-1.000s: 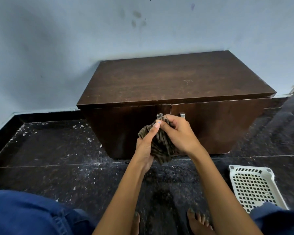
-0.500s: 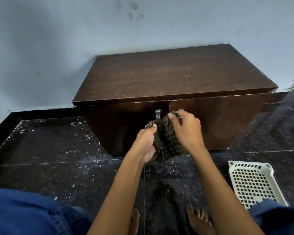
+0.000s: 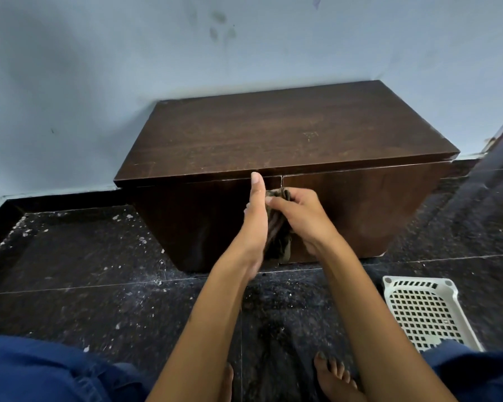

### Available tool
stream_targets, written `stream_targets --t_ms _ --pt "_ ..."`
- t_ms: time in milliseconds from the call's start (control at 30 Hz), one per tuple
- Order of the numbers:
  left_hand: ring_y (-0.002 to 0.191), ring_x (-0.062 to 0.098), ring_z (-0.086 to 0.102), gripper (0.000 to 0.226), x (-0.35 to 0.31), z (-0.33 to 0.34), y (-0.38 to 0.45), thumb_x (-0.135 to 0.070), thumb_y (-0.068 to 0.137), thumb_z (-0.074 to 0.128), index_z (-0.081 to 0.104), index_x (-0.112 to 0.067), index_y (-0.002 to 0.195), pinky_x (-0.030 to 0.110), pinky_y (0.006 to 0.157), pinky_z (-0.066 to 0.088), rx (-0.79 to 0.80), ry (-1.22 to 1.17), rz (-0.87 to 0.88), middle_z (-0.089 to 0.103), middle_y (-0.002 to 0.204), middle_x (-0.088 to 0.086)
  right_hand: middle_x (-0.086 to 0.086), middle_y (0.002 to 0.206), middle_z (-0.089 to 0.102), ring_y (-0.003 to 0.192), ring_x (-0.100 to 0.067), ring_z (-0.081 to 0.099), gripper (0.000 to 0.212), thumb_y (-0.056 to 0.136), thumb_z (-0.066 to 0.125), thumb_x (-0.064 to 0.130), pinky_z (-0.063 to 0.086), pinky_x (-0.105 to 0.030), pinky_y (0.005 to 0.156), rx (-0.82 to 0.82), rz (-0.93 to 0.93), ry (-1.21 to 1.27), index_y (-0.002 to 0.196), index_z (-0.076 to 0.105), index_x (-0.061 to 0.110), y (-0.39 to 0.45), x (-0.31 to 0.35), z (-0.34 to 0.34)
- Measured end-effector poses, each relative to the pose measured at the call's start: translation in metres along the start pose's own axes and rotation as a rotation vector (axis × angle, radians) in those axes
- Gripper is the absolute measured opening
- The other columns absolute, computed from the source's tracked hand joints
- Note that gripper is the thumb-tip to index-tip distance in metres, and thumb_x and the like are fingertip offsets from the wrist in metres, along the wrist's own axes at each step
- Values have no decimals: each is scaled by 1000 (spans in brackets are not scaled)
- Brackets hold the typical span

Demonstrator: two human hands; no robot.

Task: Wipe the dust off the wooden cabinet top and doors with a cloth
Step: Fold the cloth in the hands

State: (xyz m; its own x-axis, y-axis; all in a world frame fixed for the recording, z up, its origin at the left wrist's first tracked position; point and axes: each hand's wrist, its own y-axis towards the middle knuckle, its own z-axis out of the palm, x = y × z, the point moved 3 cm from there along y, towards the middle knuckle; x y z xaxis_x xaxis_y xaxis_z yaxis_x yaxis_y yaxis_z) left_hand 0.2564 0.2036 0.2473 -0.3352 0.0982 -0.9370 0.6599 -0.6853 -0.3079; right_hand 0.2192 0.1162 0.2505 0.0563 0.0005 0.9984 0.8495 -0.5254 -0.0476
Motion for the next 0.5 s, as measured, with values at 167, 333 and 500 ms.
stream_targets --t_ms 167,333,500 --pt "107 10 61 72 -22 -30 9 -47 75 70 47 -10 132 22 88 48 -147 177 131 65 118 -1 -3 81 72 76 -13 68 18 94 49 2 54 -23 68 156 -85 152 97 67 7 9 25 -28" --pt "92 15 70 27 -27 -8 7 -21 69 73 71 -15 95 22 75 55 128 113 185 74 95 2 -12 92 67 85 -18 64 23 99 42 5 53 -29 84 205 -171 113 105 64 4 10 55 -42" --pt "88 16 70 25 -38 22 18 -15 73 75 68 -13 97 23 70 54 27 -29 310 74 93 2 -10 104 66 94 -17 63 32 99 45 21 53 -27 86 164 -93 137 124 57 6 19 72 -60"
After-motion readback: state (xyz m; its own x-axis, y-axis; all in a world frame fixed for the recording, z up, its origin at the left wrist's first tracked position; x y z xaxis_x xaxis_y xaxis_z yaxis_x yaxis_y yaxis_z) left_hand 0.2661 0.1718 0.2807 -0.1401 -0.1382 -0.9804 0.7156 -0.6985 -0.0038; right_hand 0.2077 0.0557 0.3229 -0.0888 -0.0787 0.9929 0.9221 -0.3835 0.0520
